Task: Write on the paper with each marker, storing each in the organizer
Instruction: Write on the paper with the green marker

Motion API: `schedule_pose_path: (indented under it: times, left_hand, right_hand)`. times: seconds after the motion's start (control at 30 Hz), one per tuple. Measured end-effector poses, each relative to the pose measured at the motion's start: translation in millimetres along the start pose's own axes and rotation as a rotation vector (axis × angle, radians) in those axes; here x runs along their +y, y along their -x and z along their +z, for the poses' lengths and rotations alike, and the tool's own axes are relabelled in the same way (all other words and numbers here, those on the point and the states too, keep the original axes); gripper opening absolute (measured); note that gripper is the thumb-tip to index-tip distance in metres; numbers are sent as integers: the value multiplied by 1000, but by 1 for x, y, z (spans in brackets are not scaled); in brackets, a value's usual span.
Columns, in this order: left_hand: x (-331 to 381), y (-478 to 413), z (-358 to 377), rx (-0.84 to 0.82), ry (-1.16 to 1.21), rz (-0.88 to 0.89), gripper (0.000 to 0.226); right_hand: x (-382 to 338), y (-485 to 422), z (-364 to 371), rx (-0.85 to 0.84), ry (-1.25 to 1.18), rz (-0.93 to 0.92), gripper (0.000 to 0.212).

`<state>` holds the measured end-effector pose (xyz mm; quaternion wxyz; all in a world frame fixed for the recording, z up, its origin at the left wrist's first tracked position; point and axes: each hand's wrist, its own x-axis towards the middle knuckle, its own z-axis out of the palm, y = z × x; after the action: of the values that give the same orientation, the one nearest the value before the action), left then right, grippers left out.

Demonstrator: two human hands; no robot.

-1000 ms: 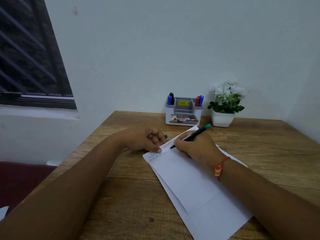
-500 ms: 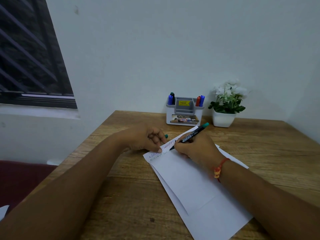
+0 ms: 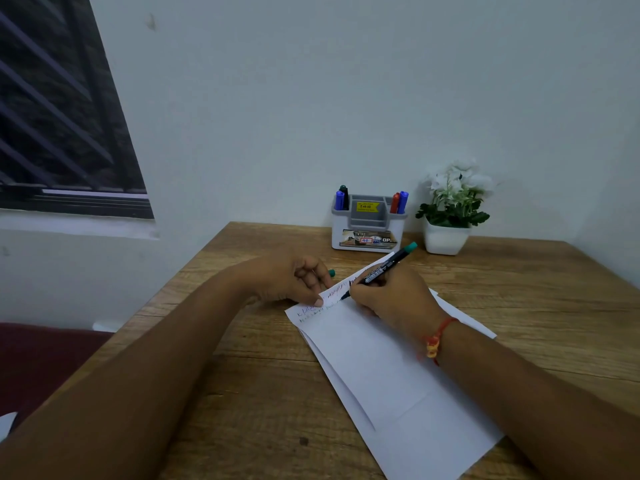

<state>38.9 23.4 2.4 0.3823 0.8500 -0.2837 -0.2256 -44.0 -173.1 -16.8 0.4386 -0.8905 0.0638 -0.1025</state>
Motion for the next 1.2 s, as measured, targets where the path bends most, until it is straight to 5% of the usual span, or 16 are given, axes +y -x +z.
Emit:
schedule_pose_path:
  times: [0.5,0.73,0.83,1.0,1.2]
  left_hand:
    - [2,3,1,15,-18,7,29]
    - [6,6,0,17,-36,-15,28]
    - [8,7,0,138,-77,-31,21]
    - [4,-2,4,610,-159,51,19]
    - [-2,-15,14,460,-415,35,37]
  right_hand:
    - [-3,-1,-2,-13,45,24,18]
    - [-6,2,-10,19,-307,98,19]
    - [-9,1,-15,46,-441,93,17]
    - [-12,-2,-20,57,-507,134,13]
    - [-13,-1,-21,61,-519,129,17]
